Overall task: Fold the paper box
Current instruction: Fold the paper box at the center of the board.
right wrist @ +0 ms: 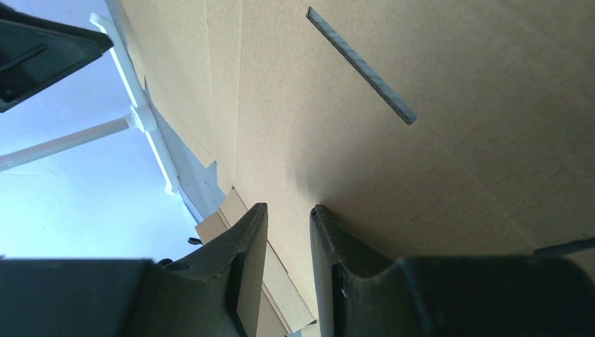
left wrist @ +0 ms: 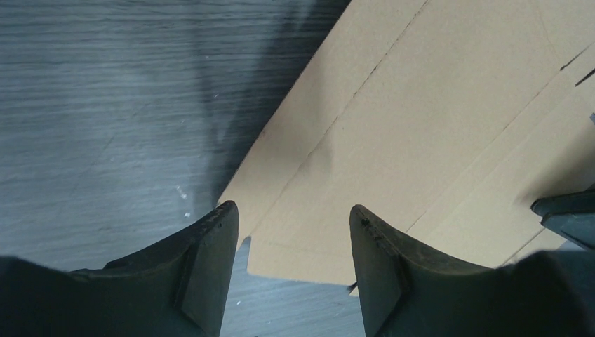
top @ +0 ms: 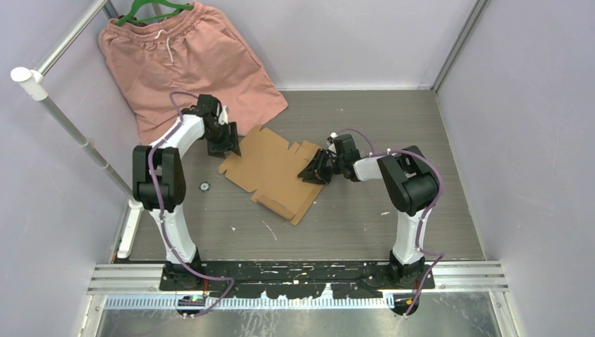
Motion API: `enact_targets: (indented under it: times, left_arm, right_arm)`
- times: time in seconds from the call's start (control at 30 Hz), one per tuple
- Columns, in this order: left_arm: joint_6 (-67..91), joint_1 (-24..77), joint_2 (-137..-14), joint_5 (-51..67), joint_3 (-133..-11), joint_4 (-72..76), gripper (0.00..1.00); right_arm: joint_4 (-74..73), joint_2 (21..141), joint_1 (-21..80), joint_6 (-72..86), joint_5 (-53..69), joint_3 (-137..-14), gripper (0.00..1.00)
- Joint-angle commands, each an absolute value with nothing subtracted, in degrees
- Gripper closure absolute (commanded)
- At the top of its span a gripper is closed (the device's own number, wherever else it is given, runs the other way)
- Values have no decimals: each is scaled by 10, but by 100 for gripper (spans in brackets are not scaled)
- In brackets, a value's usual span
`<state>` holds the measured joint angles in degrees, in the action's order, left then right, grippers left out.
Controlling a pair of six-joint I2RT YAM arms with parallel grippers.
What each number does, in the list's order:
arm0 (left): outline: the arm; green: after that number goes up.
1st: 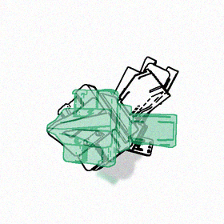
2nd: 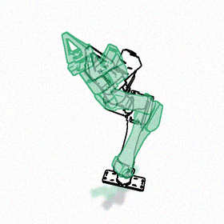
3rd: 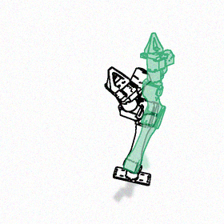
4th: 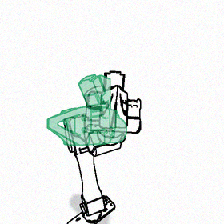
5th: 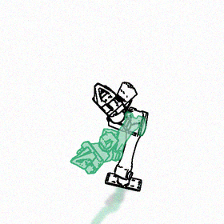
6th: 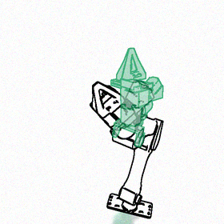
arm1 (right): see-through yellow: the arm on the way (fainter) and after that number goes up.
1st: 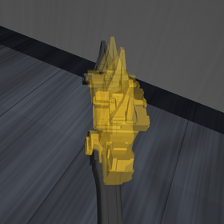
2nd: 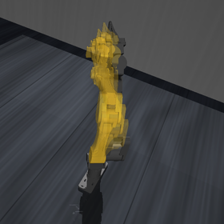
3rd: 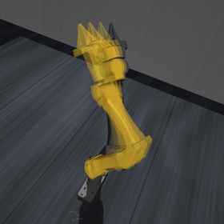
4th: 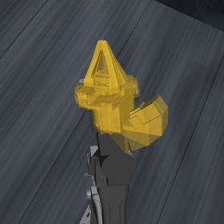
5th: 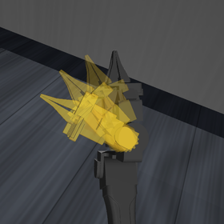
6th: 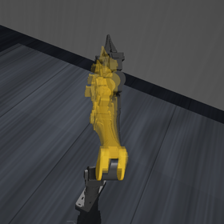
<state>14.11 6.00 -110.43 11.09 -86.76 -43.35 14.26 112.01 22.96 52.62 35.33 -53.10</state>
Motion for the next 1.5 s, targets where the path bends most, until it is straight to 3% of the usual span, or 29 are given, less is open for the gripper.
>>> enact_targets:
  times: [0.0, 0.43, 0.87, 1.47]
  left_arm:
    - [145, 53, -1128, 159, -901, -412, 40]
    - [177, -6, -1169, 196, -903, -388, 40]
    - [189, -32, -1233, 362, -920, -389, 39]
    - [181, -9, -1159, 458, -888, -398, 42]
  right_arm:
    - [77, 1162, 231, 494, 283, -513, 64]
    - [68, 1162, 231, 486, 292, -525, 63]
    - [67, 1164, 231, 482, 299, -530, 61]
    - [85, 1177, 231, 490, 306, -532, 61]
